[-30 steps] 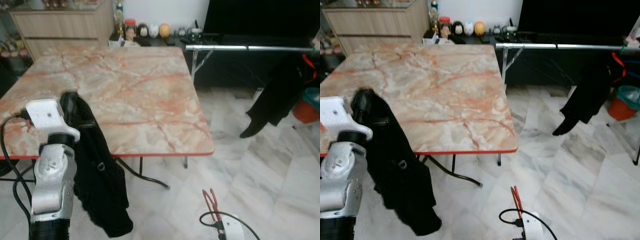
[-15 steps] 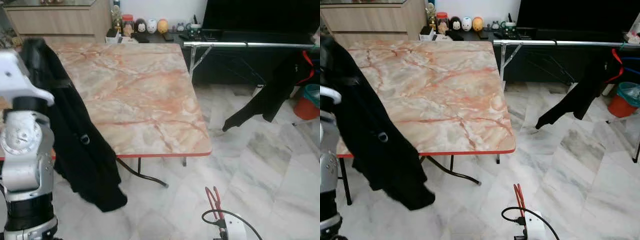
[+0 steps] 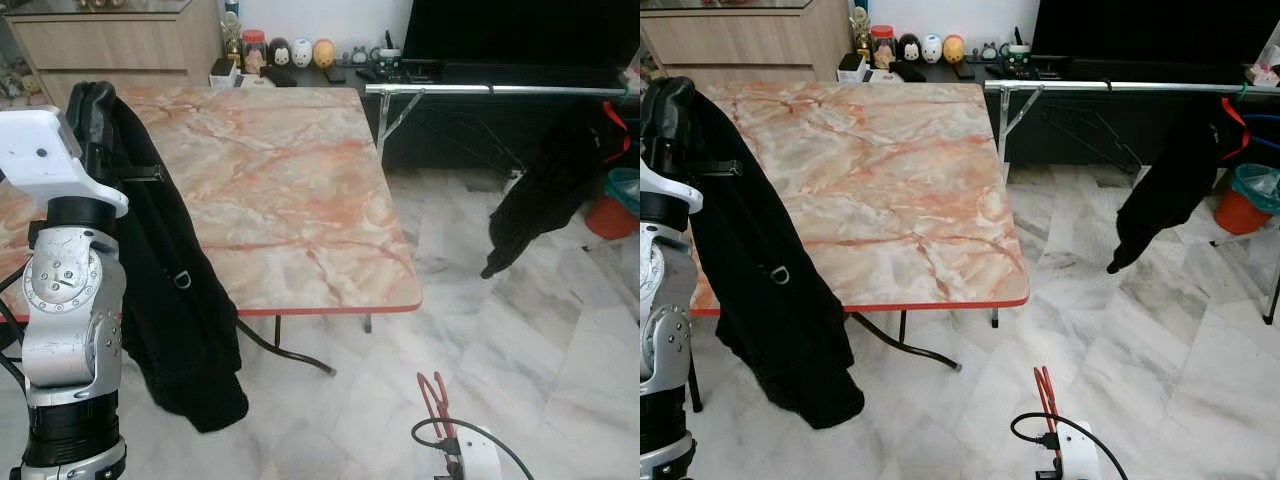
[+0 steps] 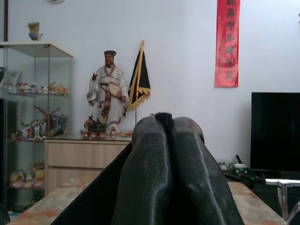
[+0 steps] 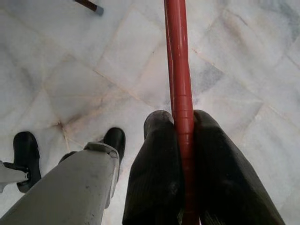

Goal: Hang hanger

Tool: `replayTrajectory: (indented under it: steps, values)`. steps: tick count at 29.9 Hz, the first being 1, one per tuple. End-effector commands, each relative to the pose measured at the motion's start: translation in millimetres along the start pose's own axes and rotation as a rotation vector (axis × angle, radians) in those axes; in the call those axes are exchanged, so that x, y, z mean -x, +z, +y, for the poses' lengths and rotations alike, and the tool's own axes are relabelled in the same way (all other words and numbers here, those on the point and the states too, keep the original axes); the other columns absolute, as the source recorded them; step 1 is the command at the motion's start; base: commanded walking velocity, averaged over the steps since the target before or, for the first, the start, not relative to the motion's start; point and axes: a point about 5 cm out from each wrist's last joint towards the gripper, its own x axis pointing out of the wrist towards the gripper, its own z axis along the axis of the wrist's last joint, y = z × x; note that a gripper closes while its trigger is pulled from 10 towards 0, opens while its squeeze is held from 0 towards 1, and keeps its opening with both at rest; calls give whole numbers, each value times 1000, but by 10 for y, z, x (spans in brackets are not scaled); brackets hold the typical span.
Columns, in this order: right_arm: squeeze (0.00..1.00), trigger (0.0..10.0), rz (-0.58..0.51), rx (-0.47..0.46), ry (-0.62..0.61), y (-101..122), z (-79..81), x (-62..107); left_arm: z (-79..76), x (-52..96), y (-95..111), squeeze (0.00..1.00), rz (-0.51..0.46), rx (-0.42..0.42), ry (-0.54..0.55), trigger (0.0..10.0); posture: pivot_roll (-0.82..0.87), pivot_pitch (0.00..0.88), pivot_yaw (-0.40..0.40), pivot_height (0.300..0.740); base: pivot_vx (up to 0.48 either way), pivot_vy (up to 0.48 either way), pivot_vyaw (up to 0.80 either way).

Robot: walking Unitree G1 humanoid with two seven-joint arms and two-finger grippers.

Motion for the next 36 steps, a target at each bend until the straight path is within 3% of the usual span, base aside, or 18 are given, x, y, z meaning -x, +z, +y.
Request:
replayTrajectory:
  steps: [1,10,23,36]
  values:
    - [0,10000,-14,-6,14,53,27,-11,12,-50,84,0,-31,-6,-10,10000,51,3,-31,740,274,0,0]
    - [0,10000,-3,-15,10,27,61,-10,-12,-65,86,0,-33,3,-16,10000,50,2,-29,740,305,0,0]
    - [0,10000,1,-15,37,31,307,-18,-32,-138,148,0,-57,8,-22,10000,54,2,-30,740,334,0,0]
    - [0,10000,-2,-27,30,26,264,-17,-40,-339,253,0,-103,4,-41,10000,61,1,-24,740,340,0,0]
